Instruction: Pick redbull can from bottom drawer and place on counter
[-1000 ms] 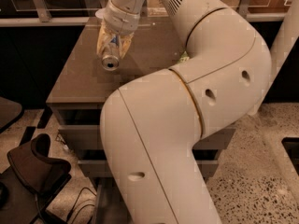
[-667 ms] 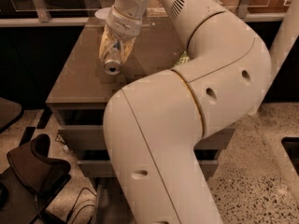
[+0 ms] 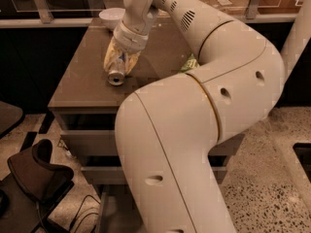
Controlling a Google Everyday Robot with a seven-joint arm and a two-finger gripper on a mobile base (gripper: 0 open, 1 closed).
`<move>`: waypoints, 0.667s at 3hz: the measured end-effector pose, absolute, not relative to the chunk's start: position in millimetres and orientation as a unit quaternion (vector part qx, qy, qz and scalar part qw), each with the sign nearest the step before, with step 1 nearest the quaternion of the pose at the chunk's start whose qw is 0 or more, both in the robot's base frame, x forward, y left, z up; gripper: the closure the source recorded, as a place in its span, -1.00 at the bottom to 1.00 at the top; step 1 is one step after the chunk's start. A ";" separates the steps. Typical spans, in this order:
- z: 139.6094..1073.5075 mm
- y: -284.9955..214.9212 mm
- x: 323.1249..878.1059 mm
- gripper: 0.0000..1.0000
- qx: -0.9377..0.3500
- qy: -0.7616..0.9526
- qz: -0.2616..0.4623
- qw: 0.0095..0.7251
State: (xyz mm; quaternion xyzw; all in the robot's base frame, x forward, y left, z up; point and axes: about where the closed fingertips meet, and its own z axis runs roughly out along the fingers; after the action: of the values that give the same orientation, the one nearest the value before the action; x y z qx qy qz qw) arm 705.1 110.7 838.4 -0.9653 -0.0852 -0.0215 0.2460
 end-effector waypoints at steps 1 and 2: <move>824.8 115.1 706.4 1.00 -0.971 -0.074 -0.012 0.228; 813.6 114.2 704.2 1.00 -0.976 -0.062 0.004 0.209</move>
Offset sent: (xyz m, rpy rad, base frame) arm -0.0073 -0.0063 -0.0571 -0.2054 0.1377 -0.0905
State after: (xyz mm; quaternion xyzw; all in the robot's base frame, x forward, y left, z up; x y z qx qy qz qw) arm 704.2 114.2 813.6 -0.9760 -0.0618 0.0040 0.2087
